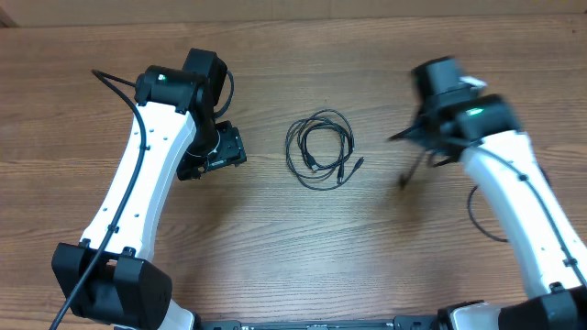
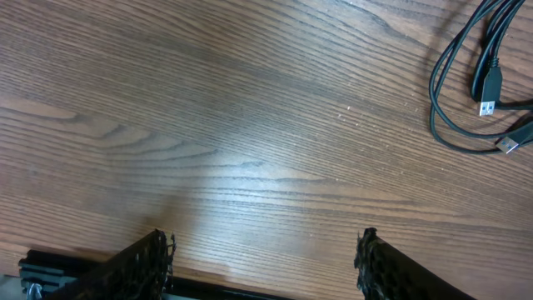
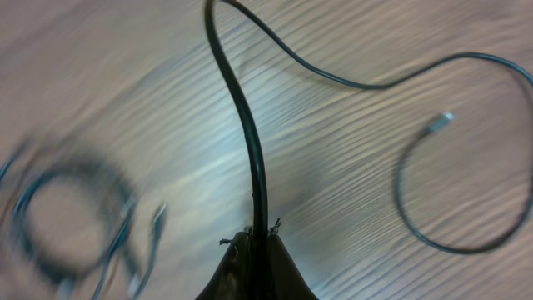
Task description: Untangle cables
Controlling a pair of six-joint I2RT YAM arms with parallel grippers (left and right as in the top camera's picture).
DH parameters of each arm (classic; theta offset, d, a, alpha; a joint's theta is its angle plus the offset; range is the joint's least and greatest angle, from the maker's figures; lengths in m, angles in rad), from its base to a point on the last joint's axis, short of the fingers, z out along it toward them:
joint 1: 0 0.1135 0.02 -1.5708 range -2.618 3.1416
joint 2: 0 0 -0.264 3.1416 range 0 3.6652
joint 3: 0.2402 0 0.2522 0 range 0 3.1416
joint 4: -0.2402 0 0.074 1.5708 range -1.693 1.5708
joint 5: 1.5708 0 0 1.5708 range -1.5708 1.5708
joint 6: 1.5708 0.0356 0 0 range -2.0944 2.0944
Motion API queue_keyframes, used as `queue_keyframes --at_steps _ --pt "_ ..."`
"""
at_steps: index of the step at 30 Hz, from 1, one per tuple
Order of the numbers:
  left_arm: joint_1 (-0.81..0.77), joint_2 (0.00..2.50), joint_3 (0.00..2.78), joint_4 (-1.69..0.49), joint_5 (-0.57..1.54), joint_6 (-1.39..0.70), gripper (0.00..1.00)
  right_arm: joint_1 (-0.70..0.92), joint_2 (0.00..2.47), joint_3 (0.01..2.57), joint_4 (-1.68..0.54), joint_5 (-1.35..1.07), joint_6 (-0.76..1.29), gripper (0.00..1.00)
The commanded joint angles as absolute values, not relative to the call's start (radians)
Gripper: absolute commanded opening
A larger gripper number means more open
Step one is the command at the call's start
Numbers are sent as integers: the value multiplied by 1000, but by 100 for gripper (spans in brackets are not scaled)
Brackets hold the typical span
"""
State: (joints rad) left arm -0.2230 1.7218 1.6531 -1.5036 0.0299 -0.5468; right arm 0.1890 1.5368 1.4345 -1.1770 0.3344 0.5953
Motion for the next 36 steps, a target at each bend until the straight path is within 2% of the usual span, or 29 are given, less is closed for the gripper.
queue_keyframes --at_steps 1,6,9,12,13,15,17,23,27,36 --pt "-224 1729 1650 -1507 26 -537 74 41 1534 1447 -1156 362 575 4" --pt "-224 1729 1650 -1506 26 -538 74 -189 1548 1447 -1083 244 547 6" --pt "-224 1729 1650 -1502 26 -538 74 -271 1570 1446 -1068 79 476 14" --pt "-224 1729 1650 -1502 26 -538 74 -303 1592 1440 -1084 41 474 45" --pt "-224 1729 1650 -1502 26 -538 74 -304 1603 1431 -1089 47 474 67" --pt "-224 1729 1650 -1503 26 -538 74 -304 1618 1423 -1094 47 474 86" --pt "-224 1729 1650 -1504 27 -538 74 -304 1639 1422 -1106 47 474 92" --pt "-224 1729 1650 -1509 26 -538 73 -304 1703 1421 -1140 50 498 99" --pt "-224 1729 1650 -1508 26 -538 73 -304 1741 1421 -1147 34 491 100" --pt "-224 1729 1650 -1494 27 -539 74 -259 1797 1421 -1134 -200 365 100"
